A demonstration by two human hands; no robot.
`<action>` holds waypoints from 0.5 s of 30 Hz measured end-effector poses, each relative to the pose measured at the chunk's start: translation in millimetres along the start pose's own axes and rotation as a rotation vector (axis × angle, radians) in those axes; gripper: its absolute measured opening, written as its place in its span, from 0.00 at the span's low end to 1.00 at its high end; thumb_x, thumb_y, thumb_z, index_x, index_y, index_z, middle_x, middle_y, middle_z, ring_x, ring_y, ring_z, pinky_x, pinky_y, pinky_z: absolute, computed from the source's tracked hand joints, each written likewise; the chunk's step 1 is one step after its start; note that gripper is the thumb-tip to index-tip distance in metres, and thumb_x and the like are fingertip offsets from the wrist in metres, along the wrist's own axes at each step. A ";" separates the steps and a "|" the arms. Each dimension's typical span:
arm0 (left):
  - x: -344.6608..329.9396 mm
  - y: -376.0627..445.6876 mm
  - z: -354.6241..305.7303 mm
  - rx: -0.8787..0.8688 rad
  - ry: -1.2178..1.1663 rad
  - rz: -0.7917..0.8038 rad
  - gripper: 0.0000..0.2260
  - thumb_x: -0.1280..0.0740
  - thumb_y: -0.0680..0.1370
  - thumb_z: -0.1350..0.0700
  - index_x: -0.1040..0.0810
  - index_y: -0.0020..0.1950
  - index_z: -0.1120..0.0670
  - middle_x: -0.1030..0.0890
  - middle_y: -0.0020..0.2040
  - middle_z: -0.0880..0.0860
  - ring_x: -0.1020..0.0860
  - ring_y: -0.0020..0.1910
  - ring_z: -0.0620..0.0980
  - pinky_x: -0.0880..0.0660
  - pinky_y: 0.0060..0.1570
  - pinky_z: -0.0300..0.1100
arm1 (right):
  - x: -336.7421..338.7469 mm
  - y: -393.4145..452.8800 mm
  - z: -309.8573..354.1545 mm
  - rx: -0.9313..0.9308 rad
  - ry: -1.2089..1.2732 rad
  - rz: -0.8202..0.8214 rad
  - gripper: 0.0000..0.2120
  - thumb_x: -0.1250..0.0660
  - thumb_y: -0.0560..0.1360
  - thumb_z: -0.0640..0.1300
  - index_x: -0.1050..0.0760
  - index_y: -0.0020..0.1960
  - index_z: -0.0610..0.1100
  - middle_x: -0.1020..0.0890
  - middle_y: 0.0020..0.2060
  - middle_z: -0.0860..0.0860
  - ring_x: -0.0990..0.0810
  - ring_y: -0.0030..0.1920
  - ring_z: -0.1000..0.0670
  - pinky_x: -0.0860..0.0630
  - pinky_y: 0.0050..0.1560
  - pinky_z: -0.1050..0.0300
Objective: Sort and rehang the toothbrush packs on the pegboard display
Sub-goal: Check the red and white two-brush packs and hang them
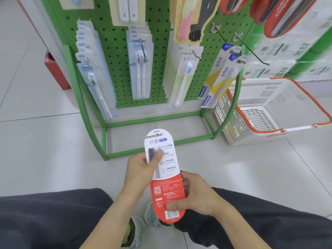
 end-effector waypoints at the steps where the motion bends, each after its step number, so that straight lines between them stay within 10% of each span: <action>1: -1.1 0.2 0.3 -0.006 0.009 -0.003 0.20 0.32 0.79 0.45 0.16 0.44 0.62 0.13 0.39 0.52 0.14 0.37 0.51 0.21 0.40 0.45 | -0.2 -0.7 1.5 0.006 -0.015 0.013 0.31 0.17 0.68 0.42 0.24 0.68 0.48 0.14 0.56 0.49 0.15 0.57 0.48 0.20 0.62 0.45; 5: 3.8 6.5 5.7 0.010 0.151 -0.009 0.33 0.39 0.80 0.36 0.26 0.35 0.67 0.21 0.31 0.58 0.25 0.30 0.53 0.30 0.36 0.45 | -5.6 -7.1 9.2 0.021 -0.043 -0.025 0.17 0.24 0.75 0.45 0.20 0.62 0.49 0.13 0.53 0.55 0.14 0.54 0.52 0.18 0.58 0.55; 9: 9.2 8.0 9.7 -0.110 0.496 -0.062 0.21 0.35 0.78 0.37 0.24 0.40 0.54 0.21 0.34 0.49 0.22 0.34 0.50 0.29 0.34 0.44 | -10.5 -9.0 14.3 0.056 -0.191 -0.069 0.15 0.30 0.80 0.53 0.21 0.64 0.51 0.14 0.53 0.60 0.15 0.53 0.58 0.19 0.56 0.58; 15: 1.8 1.0 -2.4 -0.109 0.165 -0.040 0.15 0.20 0.70 0.48 0.21 0.51 0.49 0.16 0.47 0.45 0.17 0.45 0.45 0.18 0.44 0.45 | -22.0 -9.8 9.9 0.092 -0.276 -0.083 0.11 0.40 0.85 0.51 0.27 0.66 0.53 0.17 0.49 0.65 0.18 0.52 0.61 0.22 0.53 0.64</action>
Point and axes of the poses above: each hand's wrist, its own y-axis towards the middle knuckle, its own x-axis out of the back of the hand, z = x × y, the point moved 1 cm from there along y, towards the middle knuckle
